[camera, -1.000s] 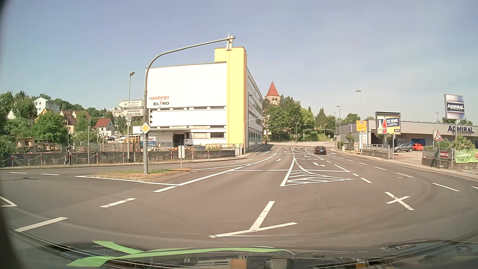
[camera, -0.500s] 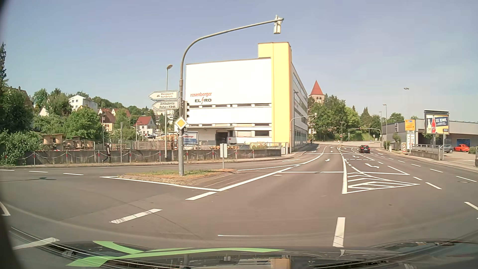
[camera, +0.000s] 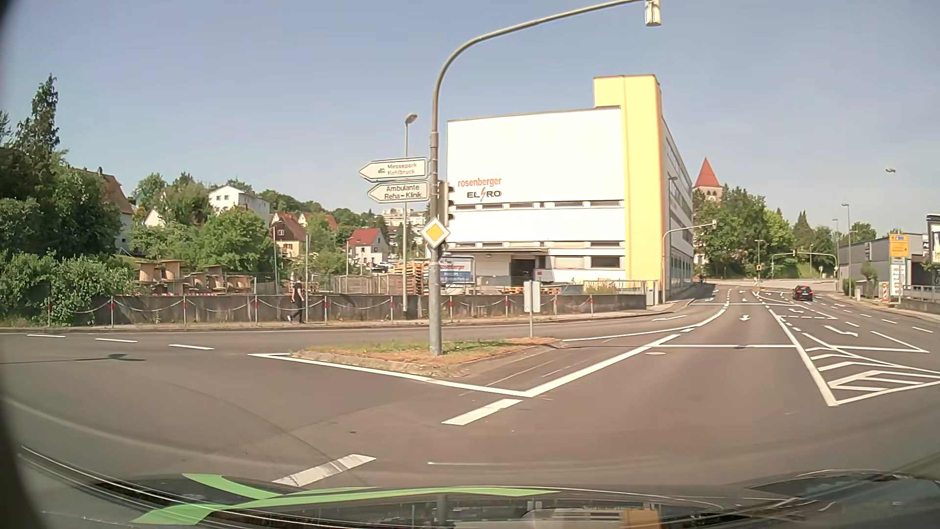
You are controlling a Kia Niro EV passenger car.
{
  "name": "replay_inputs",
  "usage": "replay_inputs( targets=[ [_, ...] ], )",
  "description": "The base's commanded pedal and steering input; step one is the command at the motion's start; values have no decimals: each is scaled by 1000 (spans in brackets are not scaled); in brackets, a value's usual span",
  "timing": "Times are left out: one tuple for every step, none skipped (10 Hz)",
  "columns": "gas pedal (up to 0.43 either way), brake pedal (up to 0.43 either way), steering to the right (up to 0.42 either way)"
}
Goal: Follow the waypoints while adhering to traffic rules and regulations
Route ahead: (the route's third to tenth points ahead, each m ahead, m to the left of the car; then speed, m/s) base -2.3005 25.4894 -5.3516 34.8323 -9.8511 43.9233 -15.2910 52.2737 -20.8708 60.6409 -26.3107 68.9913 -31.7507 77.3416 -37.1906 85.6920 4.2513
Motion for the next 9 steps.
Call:
replay_inputs(
  targets=[
    [28,0,-336],
    [39,0,-344],
    [47,0,-349],
    [47,0,-349],
    [47,0,-350],
    [47,0,-355],
    [47,0,-360],
    [59,0,-366],
    [59,0,-368]
  ],
)
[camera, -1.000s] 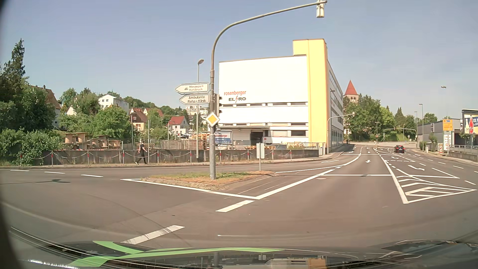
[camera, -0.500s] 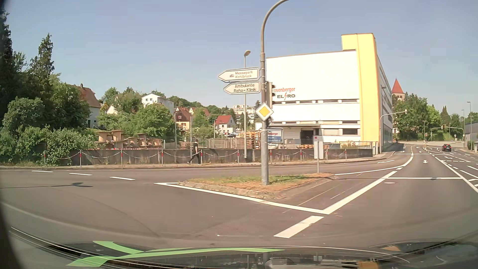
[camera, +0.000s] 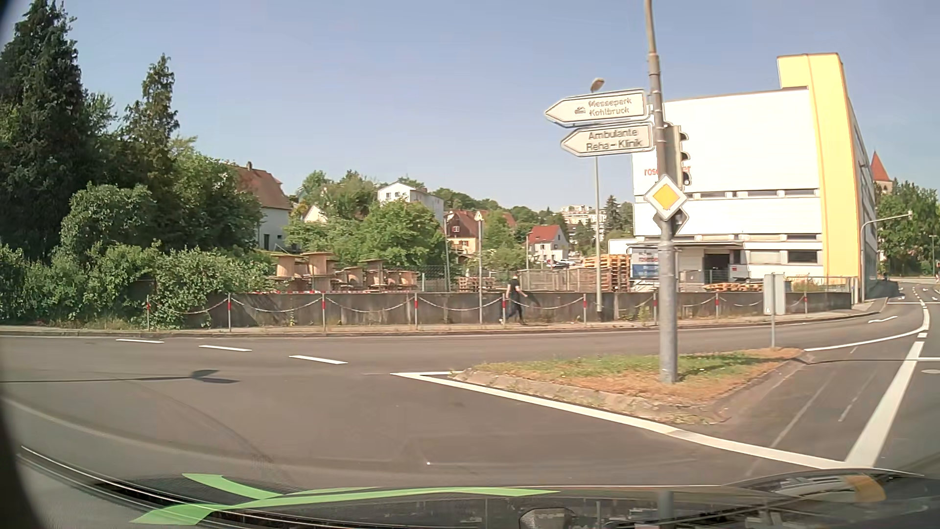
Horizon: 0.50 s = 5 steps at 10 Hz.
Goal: Follow the waypoints while adhering to traffic rules and regulations
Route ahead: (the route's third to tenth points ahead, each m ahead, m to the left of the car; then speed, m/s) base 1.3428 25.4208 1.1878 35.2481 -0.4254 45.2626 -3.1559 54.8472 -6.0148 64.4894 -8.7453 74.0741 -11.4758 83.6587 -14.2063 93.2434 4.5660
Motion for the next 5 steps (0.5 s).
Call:
replay_inputs(
  targets=[
    [59,0,-368],
    [59,0,-367],
    [59,0,-369],
    [59,0,-376],
    [59,0,-384]
  ],
)
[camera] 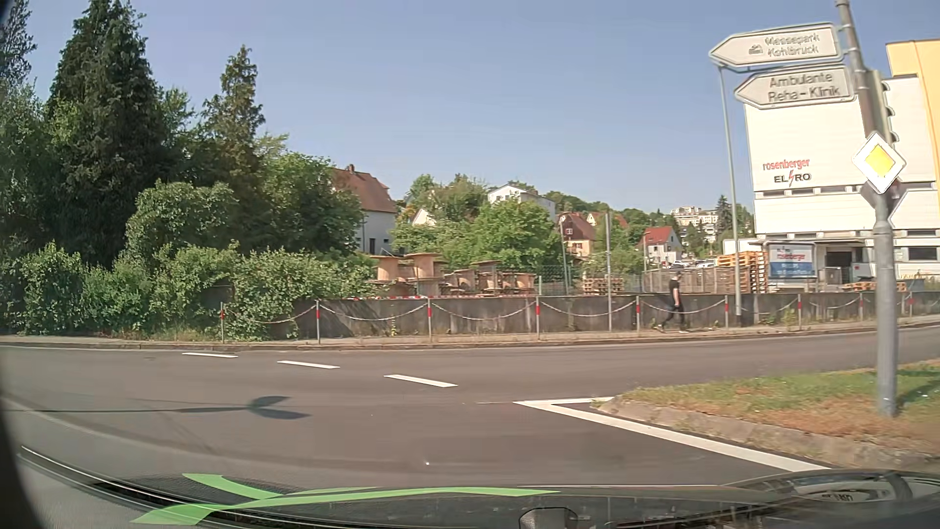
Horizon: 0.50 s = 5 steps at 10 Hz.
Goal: Follow the waypoints while adhering to traffic rules and regulations
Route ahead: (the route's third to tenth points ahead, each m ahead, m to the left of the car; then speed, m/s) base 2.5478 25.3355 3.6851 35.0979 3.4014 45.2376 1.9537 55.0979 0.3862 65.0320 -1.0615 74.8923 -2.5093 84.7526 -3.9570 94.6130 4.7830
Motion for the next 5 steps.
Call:
replay_inputs(
  targets=[
    [59,0,-387],
    [59,0,-387],
    [67,0,-390],
    [67,0,-399],
    [67,0,-404]
  ],
)
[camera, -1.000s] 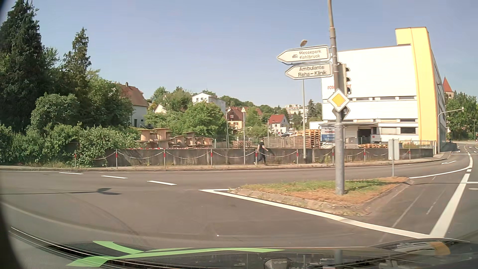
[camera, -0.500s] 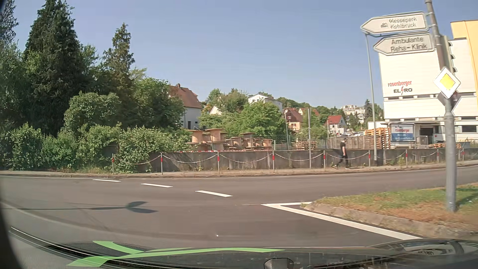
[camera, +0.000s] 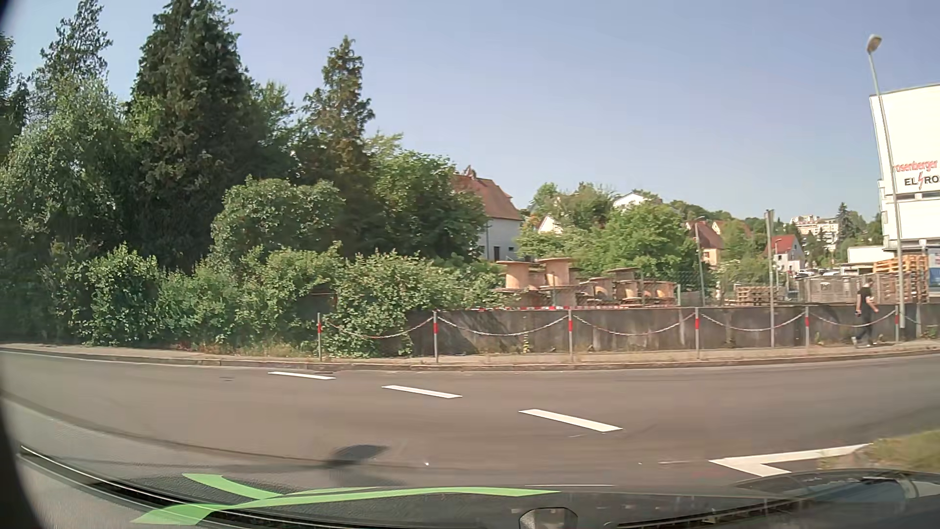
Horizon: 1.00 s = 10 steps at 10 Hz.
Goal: Follow the waypoints while adhering to traffic rules and regulations
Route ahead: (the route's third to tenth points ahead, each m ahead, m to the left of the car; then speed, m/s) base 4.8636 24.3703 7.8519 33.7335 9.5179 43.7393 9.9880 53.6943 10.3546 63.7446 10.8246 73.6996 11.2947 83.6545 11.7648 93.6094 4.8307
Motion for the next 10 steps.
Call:
replay_inputs(
  targets=[
    [67,0,-405],
    [67,0,-405],
    [67,0,-405],
    [67,0,-405],
    [67,0,-405],
    [67,0,-405],
    [67,0,-405],
    [79,0,-405],
    [79,0,-405],
    [79,0,-405]
  ],
)
